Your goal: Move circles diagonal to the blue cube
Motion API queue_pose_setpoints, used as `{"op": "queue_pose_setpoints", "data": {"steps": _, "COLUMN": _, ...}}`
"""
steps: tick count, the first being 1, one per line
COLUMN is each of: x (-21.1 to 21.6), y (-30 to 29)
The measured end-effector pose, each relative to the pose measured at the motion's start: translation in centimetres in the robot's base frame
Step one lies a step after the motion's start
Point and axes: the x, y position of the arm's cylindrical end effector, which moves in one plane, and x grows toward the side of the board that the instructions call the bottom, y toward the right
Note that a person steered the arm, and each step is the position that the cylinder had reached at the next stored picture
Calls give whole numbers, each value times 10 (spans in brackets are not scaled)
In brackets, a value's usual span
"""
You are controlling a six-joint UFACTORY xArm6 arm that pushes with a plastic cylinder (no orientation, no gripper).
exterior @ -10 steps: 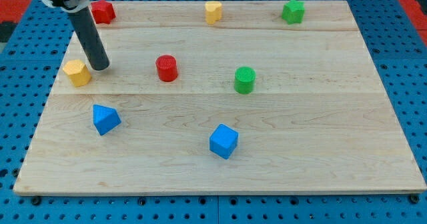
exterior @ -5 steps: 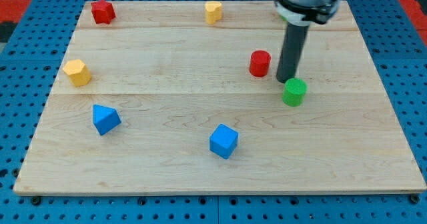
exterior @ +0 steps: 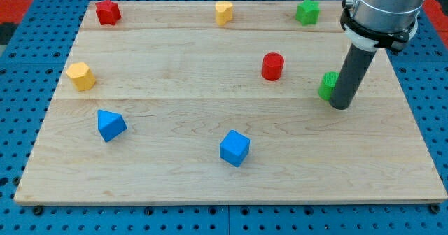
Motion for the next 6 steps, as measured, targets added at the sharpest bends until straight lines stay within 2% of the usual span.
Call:
{"op": "queue_pose_setpoints", "data": {"steps": 2, "x": 0, "y": -2}}
{"op": "queue_pose_setpoints", "data": {"steps": 4, "x": 30, "y": -145}}
{"op": "queue_pose_setpoints", "data": {"steps": 5, "x": 30, "y": -178}}
{"op": "queue_pose_setpoints", "data": {"steps": 6, "x": 30, "y": -186}}
